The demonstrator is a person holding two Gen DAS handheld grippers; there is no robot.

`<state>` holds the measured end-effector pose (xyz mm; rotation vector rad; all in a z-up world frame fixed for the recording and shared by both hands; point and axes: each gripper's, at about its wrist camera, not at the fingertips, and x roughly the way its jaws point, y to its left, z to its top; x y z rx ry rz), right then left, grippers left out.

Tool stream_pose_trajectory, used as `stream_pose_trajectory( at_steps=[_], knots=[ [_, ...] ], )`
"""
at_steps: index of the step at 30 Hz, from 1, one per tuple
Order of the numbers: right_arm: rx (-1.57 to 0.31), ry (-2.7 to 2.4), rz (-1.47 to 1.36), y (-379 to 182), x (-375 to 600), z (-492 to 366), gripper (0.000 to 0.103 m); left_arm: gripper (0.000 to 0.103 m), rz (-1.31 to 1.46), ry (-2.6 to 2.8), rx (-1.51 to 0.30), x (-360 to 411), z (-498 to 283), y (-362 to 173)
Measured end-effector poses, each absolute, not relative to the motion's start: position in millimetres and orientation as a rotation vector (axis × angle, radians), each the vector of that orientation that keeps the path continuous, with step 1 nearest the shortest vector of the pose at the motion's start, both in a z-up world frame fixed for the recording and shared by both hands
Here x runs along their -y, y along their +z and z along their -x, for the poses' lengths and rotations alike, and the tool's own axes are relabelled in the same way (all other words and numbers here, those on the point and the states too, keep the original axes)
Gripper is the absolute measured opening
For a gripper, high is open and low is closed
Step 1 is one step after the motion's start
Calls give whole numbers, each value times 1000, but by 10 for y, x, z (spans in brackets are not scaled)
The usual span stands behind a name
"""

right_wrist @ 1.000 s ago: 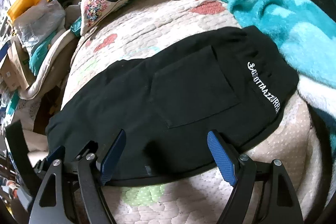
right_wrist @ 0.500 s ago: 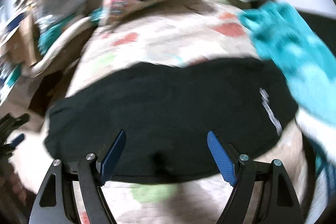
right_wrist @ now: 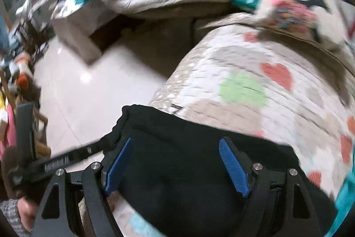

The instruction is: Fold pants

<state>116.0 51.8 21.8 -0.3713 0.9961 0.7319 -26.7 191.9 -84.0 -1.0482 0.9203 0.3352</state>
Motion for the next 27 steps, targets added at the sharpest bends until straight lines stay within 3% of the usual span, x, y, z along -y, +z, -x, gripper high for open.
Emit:
stream_pose_trajectory(
  at_steps=[12,13,15,16,17,18,20,27],
  knots=[
    [-1097,873,709,-448,-1687,-1419,81,82,1152,343,-970,-1895,129,-1181],
    [-1108,885,726,-503,-1742,-1415,75,82,1152,339,-975,-1897,134,-1184],
    [-1145,904,742,-598,-1819,-1386,57,70,1149,325,-983,-1893,114,-1166],
    [-1158,912,741,-626,-1831,-1361,38,66,1136,318,-987,-1893,109,-1142],
    [-1165,920,737,-635,-1840,-1337,27,58,1126,312,-988,-1890,99,-1121],
    [-1156,921,732,-626,-1841,-1301,25,35,1128,287,-975,-1886,97,-1085],
    [-1150,918,700,-572,-1811,-1267,20,31,1113,261,-962,-1880,103,-989],
    [-1067,895,513,-65,-1420,-1225,18,29,1086,189,-854,-1825,175,-619]
  ],
)
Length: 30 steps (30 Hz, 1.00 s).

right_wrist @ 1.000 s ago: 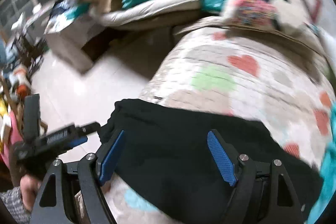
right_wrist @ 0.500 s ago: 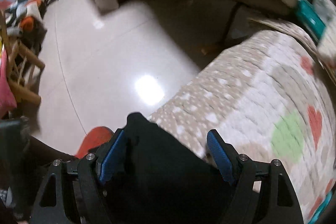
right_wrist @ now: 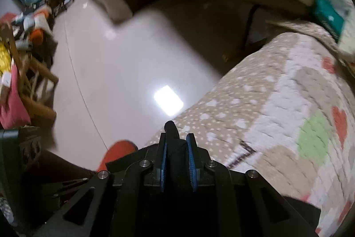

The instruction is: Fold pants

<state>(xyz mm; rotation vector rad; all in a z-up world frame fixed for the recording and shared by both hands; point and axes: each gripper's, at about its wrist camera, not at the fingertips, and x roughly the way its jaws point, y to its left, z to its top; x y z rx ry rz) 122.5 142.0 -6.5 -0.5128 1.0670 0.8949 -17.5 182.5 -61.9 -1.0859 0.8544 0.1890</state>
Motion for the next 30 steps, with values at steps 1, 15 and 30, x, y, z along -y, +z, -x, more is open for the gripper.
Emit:
stream_pose_trajectory(
  at_steps=[1,15,30],
  knots=[
    [-1053,886,482,18,-1325,-1220,18,29,1063,180,-837,-1788,179,-544],
    [-1008,807,213,427,-418,-1166,18,29,776,186,-737,-1409,225,-6],
    [-1183,820,436,-382,-1427,-1536,72,26,1088,308,-983,-1852,280,-910]
  ],
)
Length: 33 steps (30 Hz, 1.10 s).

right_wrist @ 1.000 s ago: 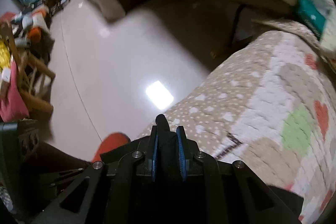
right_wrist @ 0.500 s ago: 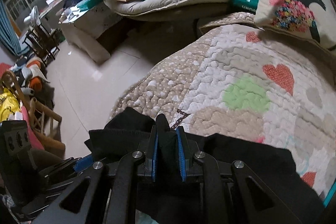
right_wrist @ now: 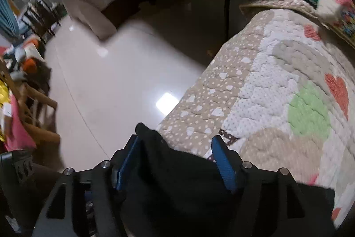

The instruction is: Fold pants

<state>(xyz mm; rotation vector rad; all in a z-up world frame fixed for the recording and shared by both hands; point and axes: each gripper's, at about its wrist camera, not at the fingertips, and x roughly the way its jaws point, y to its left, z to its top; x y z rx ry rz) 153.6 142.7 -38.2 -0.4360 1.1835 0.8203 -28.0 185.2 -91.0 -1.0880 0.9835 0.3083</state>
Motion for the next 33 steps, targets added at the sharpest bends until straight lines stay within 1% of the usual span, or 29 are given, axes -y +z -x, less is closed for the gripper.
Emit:
stream_pose_trajectory(
  at_steps=[1,3,5,6,7,8,9,10,11,13,15,22,28,33],
  knots=[
    [-1203,815,468,-473,-1481,-1561,73,26,1079,310,-986,-1838,264,-912],
    [-1205,819,520,-580,-1575,-1569,78,26,1064,313,-987,-1815,241,-904],
    [-1193,845,568,-624,-1689,-1527,93,26,1070,313,-991,-1808,232,-924],
    [-1188,852,615,-663,-1766,-1482,94,26,1079,311,-994,-1816,236,-940],
    [-1177,854,664,-696,-1820,-1439,93,26,1088,309,-996,-1822,237,-951],
    [-1162,856,728,-732,-1871,-1372,79,26,1094,308,-997,-1827,232,-954],
    [-1161,871,770,-759,-1904,-1315,59,26,1098,307,-993,-1822,211,-950],
    [-1194,887,772,-777,-1925,-1283,27,26,1094,305,-996,-1822,214,-942],
    [-1179,876,784,-760,-1935,-1246,26,26,1091,303,-994,-1821,220,-932],
    [-1137,885,810,-676,-1942,-1159,19,23,1092,293,-984,-1817,244,-899],
    [-1103,882,773,-525,-1890,-1143,19,22,1081,273,-952,-1805,276,-793],
    [-987,870,537,205,-1346,-1149,18,21,969,176,-802,-1579,350,-199],
    [-943,820,322,614,-599,-1188,18,21,826,15,-803,-869,193,201],
    [-955,698,176,612,383,-1228,18,22,652,-122,-862,-85,15,293]
  ],
)
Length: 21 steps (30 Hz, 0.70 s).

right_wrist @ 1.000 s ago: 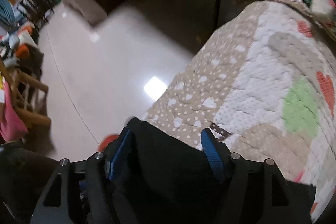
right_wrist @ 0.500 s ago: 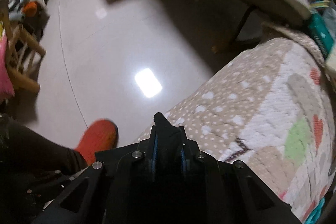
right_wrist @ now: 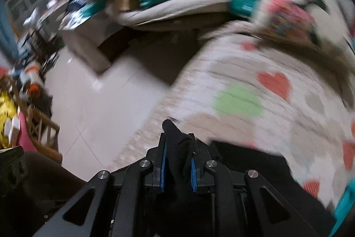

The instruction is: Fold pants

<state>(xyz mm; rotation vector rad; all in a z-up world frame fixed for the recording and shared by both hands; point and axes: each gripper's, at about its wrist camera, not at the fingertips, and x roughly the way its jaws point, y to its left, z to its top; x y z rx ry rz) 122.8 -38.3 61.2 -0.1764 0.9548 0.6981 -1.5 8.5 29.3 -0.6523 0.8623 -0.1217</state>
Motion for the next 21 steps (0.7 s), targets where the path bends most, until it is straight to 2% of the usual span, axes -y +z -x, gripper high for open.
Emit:
stream_pose_trajectory(
  at_steps=[1,3,5,10,15,17,21],
  knots=[
    [-965,662,148,595,567,-1234,18,23,618,-149,-880,52,-4,297],
    [-1001,558,85,520,1012,-1312,21,32,572,-217,-933,281,31,264],
    [-1029,361,60,425,1528,-1397,28,39,557,-259,-961,376,99,232],
    [-976,71,-75,575,2294,-1309,30,40,553,-241,-969,231,237,207],
    [-924,315,-237,782,2035,-1143,32,41,613,-57,-961,-201,181,136],
    [-991,484,-272,652,1699,-1089,32,41,620,-15,-958,-310,155,107],
    [-1084,509,-209,302,1395,-994,32,41,620,23,-974,-408,31,6]
  ],
)
